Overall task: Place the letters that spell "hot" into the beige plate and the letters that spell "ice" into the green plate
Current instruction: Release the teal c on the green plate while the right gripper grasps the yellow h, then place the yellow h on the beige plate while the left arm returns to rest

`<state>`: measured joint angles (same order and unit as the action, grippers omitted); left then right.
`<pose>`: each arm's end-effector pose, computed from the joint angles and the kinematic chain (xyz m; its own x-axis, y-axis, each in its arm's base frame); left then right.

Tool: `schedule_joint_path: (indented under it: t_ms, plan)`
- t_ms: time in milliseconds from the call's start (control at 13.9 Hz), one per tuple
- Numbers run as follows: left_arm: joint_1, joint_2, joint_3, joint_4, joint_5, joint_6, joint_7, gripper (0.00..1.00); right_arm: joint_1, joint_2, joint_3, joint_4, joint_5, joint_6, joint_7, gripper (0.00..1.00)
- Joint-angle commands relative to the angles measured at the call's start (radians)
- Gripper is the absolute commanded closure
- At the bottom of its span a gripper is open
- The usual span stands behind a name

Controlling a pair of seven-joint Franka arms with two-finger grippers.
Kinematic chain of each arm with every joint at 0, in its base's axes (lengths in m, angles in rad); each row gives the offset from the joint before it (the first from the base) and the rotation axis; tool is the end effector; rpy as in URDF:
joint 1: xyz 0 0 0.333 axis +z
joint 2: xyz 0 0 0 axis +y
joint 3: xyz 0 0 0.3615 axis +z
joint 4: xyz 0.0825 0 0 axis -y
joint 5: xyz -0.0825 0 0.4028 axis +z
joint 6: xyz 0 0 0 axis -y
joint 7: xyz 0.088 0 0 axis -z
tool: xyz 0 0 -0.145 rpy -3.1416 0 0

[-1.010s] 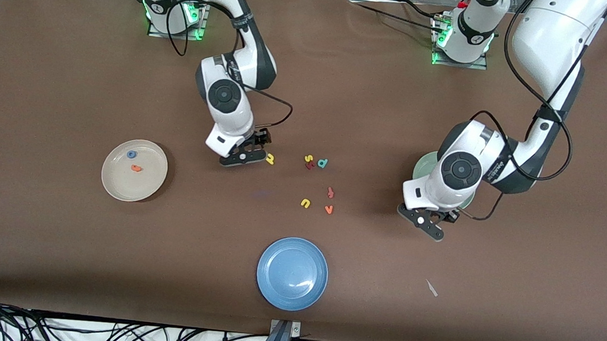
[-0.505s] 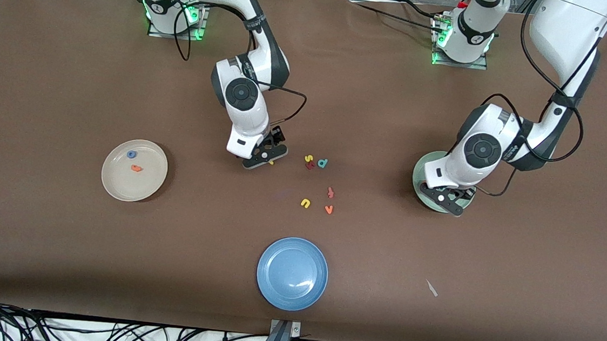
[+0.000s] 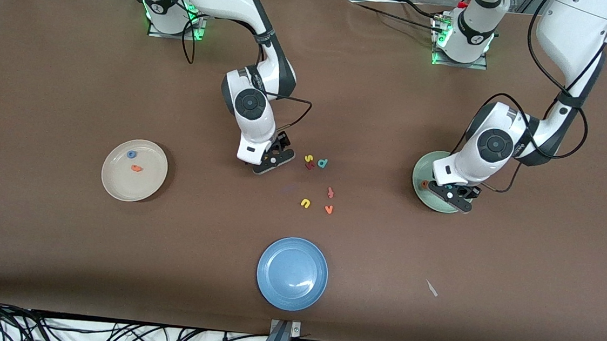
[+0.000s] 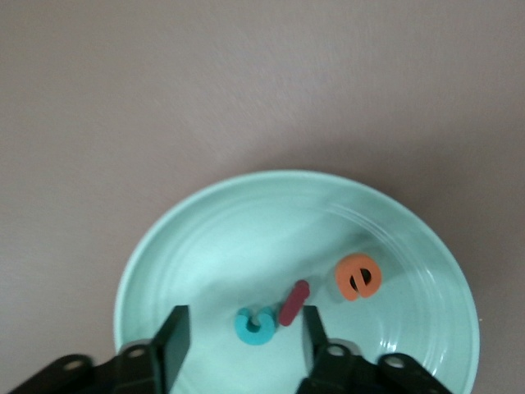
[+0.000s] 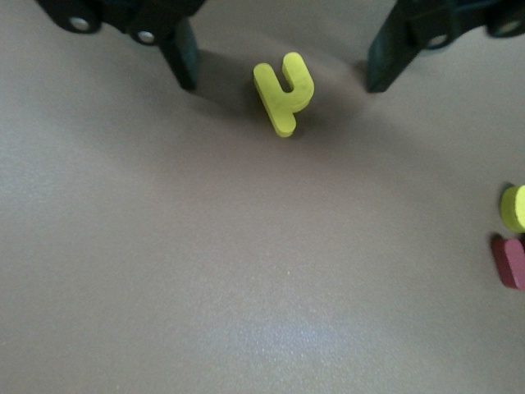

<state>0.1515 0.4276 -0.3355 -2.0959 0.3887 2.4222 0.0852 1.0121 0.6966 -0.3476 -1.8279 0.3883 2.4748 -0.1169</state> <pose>0.5949 -0.0995 0.2078 0.8527 -0.5160 -0.0815 -0.5219 -0.8481 -0.0910 0.5262 0.4372 0.1516 0.8520 0.5233 0.0139 0.5235 -0.8518 -0.0190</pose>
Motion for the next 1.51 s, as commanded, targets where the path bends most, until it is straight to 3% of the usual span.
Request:
schedule_joint_path:
  t_ms: [0, 144, 433, 721, 1010, 1154, 1299, 1443]
  plan:
    - [0.008, -0.044, -0.043, 0.086, -0.021, -0.148, 0.007, 0.00, -0.012, 0.004, 0.010, 0.024, 0.026, -0.022, -0.026, 0.39]
    - [0.008, -0.044, -0.091, 0.201, -0.027, -0.292, 0.001, 0.00, -0.010, 0.006, 0.012, 0.024, 0.027, -0.022, -0.023, 0.51]
    - [0.002, -0.044, -0.103, 0.440, -0.166, -0.555, 0.002, 0.00, -0.012, 0.004, 0.024, 0.024, 0.053, -0.023, -0.017, 0.69]
    - [0.010, -0.046, -0.102, 0.614, -0.166, -0.667, 0.007, 0.00, -0.013, 0.001, 0.024, 0.030, 0.090, -0.039, -0.018, 0.79]
    - [0.006, -0.041, -0.097, 0.734, -0.166, -0.678, 0.002, 0.00, -0.058, -0.028, 0.006, 0.110, 0.089, -0.212, -0.033, 0.84]
    - [0.008, -0.046, -0.106, 0.741, -0.168, -0.779, -0.005, 0.00, -0.060, -0.078, -0.062, 0.095, 0.090, -0.263, -0.075, 0.90]
    - [-0.102, -0.136, 0.002, 0.742, -0.180, -0.821, -0.056, 0.00, -0.060, -0.123, -0.158, 0.072, 0.090, -0.365, -0.128, 0.90]
    - [-0.147, -0.179, 0.096, 0.729, -0.218, -0.862, -0.097, 0.00, -0.058, -0.176, -0.247, -0.012, 0.087, -0.372, -0.191, 0.90]
